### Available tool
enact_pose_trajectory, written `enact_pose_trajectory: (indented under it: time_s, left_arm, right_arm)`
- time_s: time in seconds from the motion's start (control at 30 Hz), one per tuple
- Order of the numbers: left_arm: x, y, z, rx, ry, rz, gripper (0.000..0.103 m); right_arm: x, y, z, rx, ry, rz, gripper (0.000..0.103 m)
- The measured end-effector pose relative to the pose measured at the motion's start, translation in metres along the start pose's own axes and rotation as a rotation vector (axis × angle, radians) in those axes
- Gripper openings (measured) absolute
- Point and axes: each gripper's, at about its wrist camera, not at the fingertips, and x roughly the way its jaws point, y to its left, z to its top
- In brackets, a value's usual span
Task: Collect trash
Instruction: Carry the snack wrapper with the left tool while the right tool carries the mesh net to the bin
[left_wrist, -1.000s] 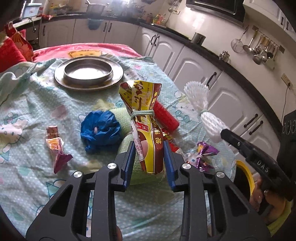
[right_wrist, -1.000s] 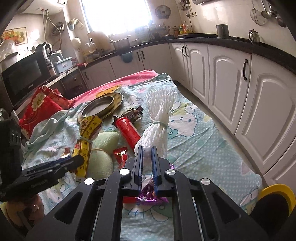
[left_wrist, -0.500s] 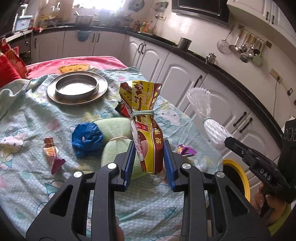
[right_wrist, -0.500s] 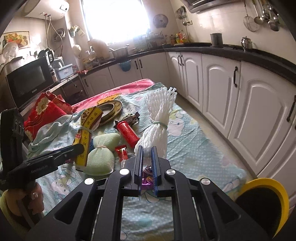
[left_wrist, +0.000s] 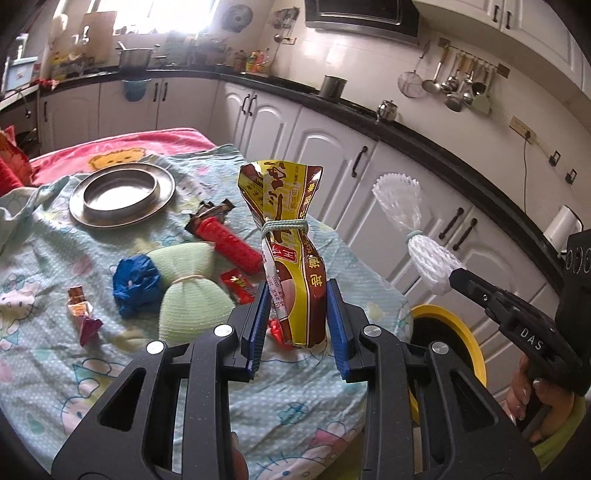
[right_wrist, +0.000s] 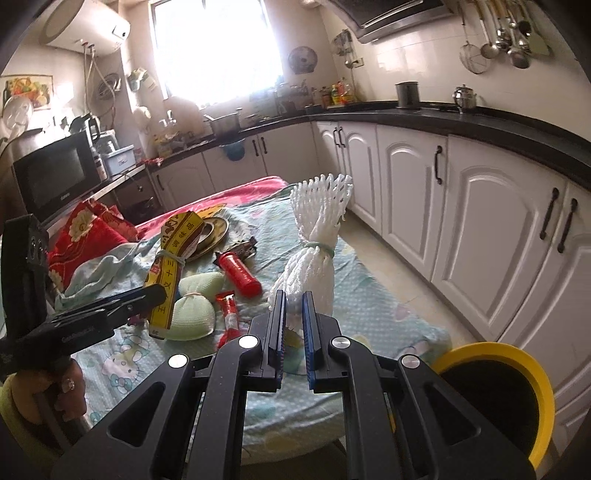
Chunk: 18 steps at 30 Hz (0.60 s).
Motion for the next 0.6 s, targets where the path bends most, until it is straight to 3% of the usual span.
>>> enact_pose_trajectory:
  time_s: [0.6]
  left_arm:
    - [0.001, -0.050, -0.008, 0.099, 0.014, -0.072, 0.023]
  right_arm:
    - [-0.055, -0.033, -0.017, 0.069, -0.054, -0.106, 0.009]
